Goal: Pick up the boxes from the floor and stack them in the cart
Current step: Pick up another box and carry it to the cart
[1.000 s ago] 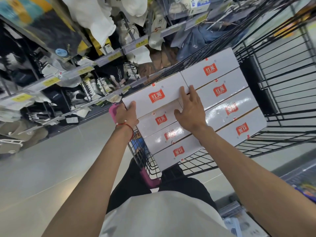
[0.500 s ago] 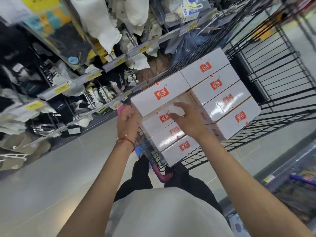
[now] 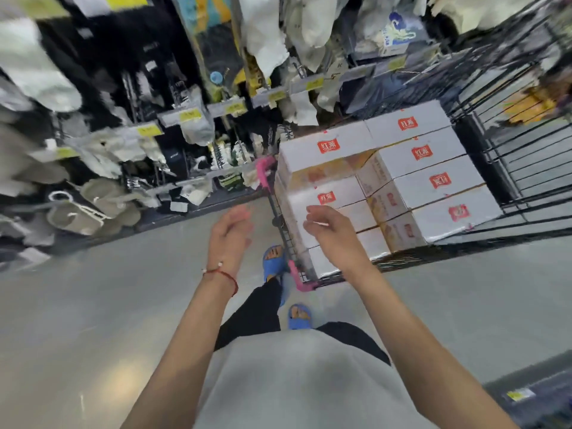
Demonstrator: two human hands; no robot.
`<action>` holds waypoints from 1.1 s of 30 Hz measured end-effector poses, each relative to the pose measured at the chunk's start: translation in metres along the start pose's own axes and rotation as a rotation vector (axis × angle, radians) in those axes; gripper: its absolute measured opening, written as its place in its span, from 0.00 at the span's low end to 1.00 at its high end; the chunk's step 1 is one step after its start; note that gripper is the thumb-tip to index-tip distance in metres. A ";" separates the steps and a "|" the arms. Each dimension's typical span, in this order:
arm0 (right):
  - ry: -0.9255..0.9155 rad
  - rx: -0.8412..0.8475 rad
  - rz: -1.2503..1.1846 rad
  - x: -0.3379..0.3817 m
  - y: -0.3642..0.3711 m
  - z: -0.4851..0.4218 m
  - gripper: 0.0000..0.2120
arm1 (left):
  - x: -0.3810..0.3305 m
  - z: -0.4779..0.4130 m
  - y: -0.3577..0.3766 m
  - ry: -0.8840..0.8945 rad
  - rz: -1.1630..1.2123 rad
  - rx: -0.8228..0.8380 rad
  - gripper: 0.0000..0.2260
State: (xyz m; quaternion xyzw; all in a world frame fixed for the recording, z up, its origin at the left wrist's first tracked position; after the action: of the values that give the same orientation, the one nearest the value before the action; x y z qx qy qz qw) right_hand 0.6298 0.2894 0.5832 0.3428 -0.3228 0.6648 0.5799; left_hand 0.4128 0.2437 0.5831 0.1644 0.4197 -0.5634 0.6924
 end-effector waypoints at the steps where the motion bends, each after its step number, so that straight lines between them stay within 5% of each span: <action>1: -0.012 0.034 0.014 -0.002 0.007 0.009 0.15 | 0.009 0.015 -0.008 -0.008 0.016 -0.023 0.09; 13: -0.089 0.431 0.222 -0.033 0.127 0.126 0.13 | 0.121 0.156 -0.129 -0.071 0.237 -0.302 0.09; 33: -0.015 1.018 0.514 -0.190 0.489 0.392 0.11 | 0.371 0.371 -0.455 -0.202 0.575 -0.862 0.09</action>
State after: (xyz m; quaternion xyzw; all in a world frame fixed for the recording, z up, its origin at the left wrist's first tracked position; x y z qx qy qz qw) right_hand 0.1941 -0.1969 0.6285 0.4943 -0.0389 0.8538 0.1587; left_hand 0.1469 -0.3958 0.6306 -0.0818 0.4822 -0.1399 0.8609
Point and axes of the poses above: each hand's wrist, its own z-axis away from the middle knuckle, its own y-axis out of the palm, x = y × z, the point moved 9 cm from there along -z, towards the middle knuckle, and after that the axes turned 14 degrees about -z, right-handed, at the moved point
